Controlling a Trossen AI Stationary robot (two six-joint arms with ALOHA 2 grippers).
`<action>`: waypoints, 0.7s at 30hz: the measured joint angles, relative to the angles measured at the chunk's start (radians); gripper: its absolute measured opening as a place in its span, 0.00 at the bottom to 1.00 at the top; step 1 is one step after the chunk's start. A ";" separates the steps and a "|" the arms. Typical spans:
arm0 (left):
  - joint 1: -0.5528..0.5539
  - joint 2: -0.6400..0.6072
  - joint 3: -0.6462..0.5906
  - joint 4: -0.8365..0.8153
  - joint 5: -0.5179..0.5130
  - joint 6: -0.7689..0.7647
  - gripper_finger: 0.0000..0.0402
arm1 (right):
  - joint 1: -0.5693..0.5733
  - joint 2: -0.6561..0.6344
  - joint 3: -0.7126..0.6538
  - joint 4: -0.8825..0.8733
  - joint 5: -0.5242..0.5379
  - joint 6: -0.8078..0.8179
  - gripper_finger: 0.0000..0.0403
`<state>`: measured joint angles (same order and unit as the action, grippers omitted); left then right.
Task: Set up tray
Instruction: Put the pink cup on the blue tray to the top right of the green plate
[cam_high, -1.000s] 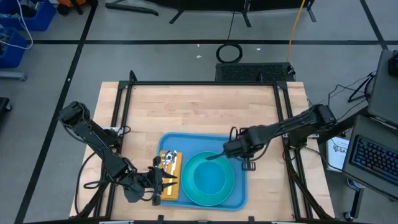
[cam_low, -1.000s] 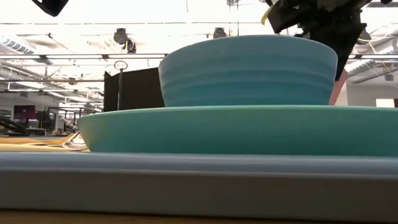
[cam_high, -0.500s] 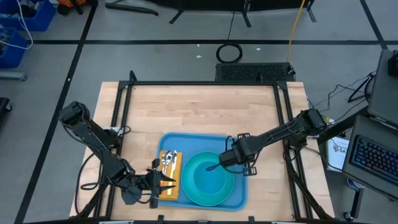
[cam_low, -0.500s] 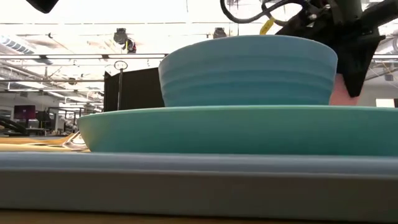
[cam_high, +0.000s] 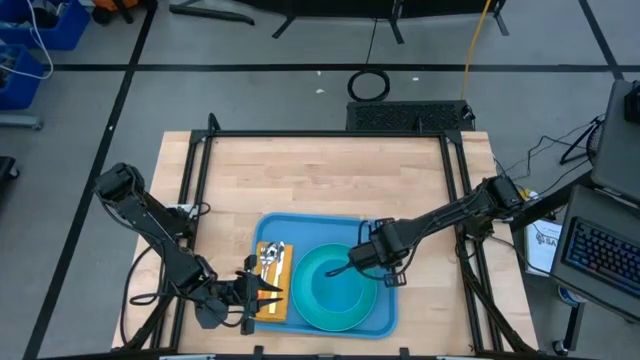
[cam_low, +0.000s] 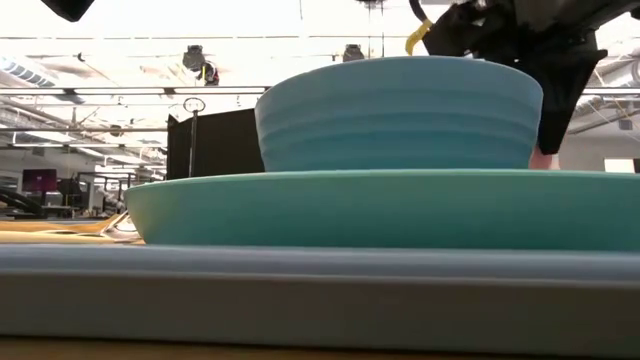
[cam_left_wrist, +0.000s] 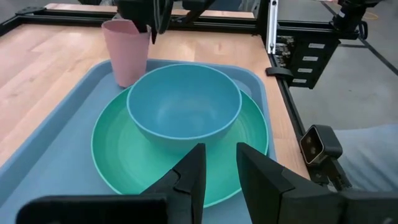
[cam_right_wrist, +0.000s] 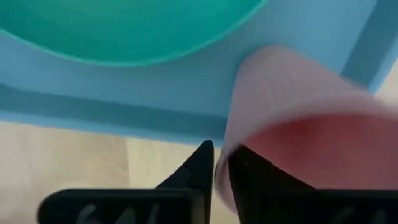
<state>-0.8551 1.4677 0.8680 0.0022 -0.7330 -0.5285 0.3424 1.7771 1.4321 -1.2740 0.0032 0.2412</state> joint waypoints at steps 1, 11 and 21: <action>0.000 0.000 0.000 0.000 0.000 0.000 0.23 | 0.000 0.000 0.003 0.007 0.000 0.000 0.11; 0.000 0.000 0.000 -0.002 0.000 0.000 0.23 | -0.008 -0.001 0.010 -0.048 0.026 0.000 0.25; 0.000 0.000 0.000 -0.007 0.000 0.000 0.23 | -0.008 -0.053 0.010 -0.053 0.046 0.050 0.28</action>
<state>-0.8551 1.4677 0.8684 -0.0051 -0.7330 -0.5285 0.3344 1.7246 1.4425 -1.3271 0.0494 0.2908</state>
